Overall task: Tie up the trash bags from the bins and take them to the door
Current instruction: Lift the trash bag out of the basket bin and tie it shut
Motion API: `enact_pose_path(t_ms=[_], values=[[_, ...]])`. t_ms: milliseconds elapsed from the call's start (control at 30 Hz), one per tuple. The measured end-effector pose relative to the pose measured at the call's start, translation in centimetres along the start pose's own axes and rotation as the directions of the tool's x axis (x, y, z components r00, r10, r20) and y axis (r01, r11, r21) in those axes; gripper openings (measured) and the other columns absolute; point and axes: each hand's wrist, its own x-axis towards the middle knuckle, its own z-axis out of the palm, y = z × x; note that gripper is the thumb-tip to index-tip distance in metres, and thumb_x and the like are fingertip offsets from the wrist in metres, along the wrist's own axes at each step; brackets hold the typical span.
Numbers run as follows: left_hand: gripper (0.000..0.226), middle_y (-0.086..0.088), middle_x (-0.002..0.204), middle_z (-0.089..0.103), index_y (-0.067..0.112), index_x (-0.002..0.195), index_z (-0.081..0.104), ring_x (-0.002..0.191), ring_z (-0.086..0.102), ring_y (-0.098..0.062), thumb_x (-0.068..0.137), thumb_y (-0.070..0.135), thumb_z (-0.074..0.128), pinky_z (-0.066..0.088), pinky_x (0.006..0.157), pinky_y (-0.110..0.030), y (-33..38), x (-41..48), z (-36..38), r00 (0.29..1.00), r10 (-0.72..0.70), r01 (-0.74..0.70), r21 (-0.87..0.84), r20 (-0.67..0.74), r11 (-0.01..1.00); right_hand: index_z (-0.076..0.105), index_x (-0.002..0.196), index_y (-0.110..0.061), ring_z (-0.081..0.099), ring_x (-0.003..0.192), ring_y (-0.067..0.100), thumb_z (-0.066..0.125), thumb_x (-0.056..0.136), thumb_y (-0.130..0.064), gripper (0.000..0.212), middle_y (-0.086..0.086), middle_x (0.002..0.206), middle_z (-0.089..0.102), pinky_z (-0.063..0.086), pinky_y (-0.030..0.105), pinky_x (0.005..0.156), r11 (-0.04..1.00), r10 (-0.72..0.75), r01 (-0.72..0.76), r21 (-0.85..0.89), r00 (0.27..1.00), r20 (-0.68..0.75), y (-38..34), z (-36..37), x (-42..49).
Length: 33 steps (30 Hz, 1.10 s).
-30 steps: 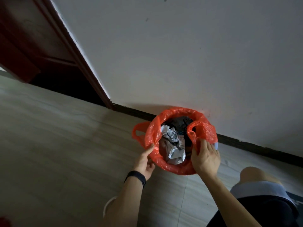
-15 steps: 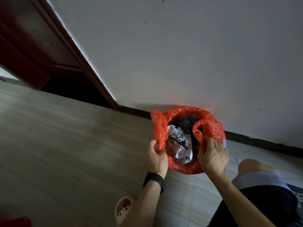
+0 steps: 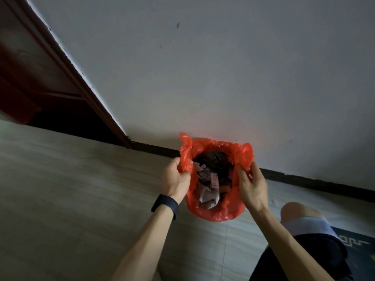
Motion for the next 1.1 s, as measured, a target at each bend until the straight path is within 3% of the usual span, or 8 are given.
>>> enact_pose_path(t_ms=[233,400,533,633,733,833,967,1100], values=[[0.027,0.004,0.093,0.073,0.027,0.108,0.065,0.091,0.067,-0.017,0.086,0.016,0.056,0.049,0.074,-0.023,3.7,-4.6,2.2,0.876,0.215,-0.322,0.193,0.431,0.927,0.063,0.102,-0.030,0.066,0.089,0.008,0.058,0.086,-0.067,0.040,-0.006,0.095,0.070,0.051,0.030,0.081,0.994,0.037,-0.062,0.091,0.965,0.259,-3.2,-0.2,0.0],[0.041,0.011,0.127,0.061,0.025,0.122,0.065,0.119,0.053,-0.009,0.084,0.012,0.054,0.044,0.098,-0.023,2.5,-5.1,2.6,0.811,0.269,-0.467,0.298,0.519,0.832,0.066,0.087,-0.025,0.066,0.075,0.013,0.069,0.087,-0.047,0.022,-0.006,0.078,0.070,0.046,0.028,0.063,0.990,0.065,-0.037,-0.134,0.974,0.218,-2.5,-0.9,0.6],[0.035,0.017,0.117,0.065,0.030,0.114,0.069,0.112,0.058,0.000,0.079,0.027,0.063,0.046,0.100,-0.024,1.0,-4.6,1.7,0.897,0.155,-0.212,0.095,0.414,0.973,0.067,0.089,-0.020,0.069,0.076,0.023,0.065,0.092,-0.035,0.016,0.001,0.078,0.071,0.057,0.042,0.072,0.990,0.102,-0.084,-0.113,0.982,0.159,-1.9,-1.5,0.8],[0.039,0.002,0.126,0.058,0.027,0.125,0.058,0.115,0.058,-0.019,0.086,0.024,0.062,0.049,0.094,-0.034,-1.3,-3.2,0.9,0.980,-0.064,0.032,0.167,0.190,0.985,0.067,0.092,-0.022,0.070,0.077,0.022,0.062,0.093,-0.036,0.014,0.001,0.081,0.073,0.059,0.048,0.076,0.991,0.104,-0.089,-0.095,0.981,0.161,-1.6,-1.9,0.9],[0.051,-0.011,0.134,0.050,0.015,0.142,0.037,0.110,0.061,-0.030,0.094,0.018,0.053,0.053,0.083,-0.035,-3.1,-2.3,0.0,0.930,-0.329,0.231,0.436,0.165,0.870,0.065,0.094,-0.022,0.068,0.078,0.021,0.058,0.096,-0.031,0.012,-0.001,0.080,0.071,0.055,0.041,0.071,0.993,0.051,-0.035,-0.111,0.988,0.148,-2.2,-2.4,0.8],[0.024,-0.007,0.094,0.060,0.005,0.119,0.053,0.068,0.062,-0.019,0.097,0.010,0.045,0.055,0.051,-0.024,-3.7,-2.6,-0.3,0.820,-0.531,0.439,0.360,0.215,0.823,0.064,0.101,-0.021,0.065,0.082,0.022,0.058,0.098,-0.027,0.009,-0.006,0.081,0.067,0.044,0.032,0.071,0.991,-0.017,0.036,-0.126,0.989,0.146,-3.8,-2.5,1.2],[0.011,-0.015,0.086,0.064,0.002,0.100,0.057,0.071,0.067,-0.033,0.096,0.004,0.047,0.061,0.067,-0.048,-5.1,-2.7,0.2,0.740,-0.633,0.628,0.102,0.229,0.771,0.064,0.104,-0.016,0.062,0.076,0.019,0.056,0.098,-0.022,0.013,0.004,0.086,0.070,0.045,0.032,0.072,0.995,-0.080,0.085,-0.062,0.994,0.075,-6.5,-2.8,2.5],[0.009,-0.023,0.094,0.070,0.004,0.082,0.061,0.080,0.071,-0.036,0.083,0.000,0.053,0.061,0.066,-0.053,-6.9,-2.9,1.4,0.795,-0.584,0.580,0.079,0.161,0.811,0.065,0.108,-0.016,0.057,0.068,0.007,0.055,0.098,-0.024,0.017,-0.002,0.086,0.066,0.043,0.029,0.069,0.990,-0.097,0.109,0.090,0.987,-0.129,-9.3,-4.2,3.9]])
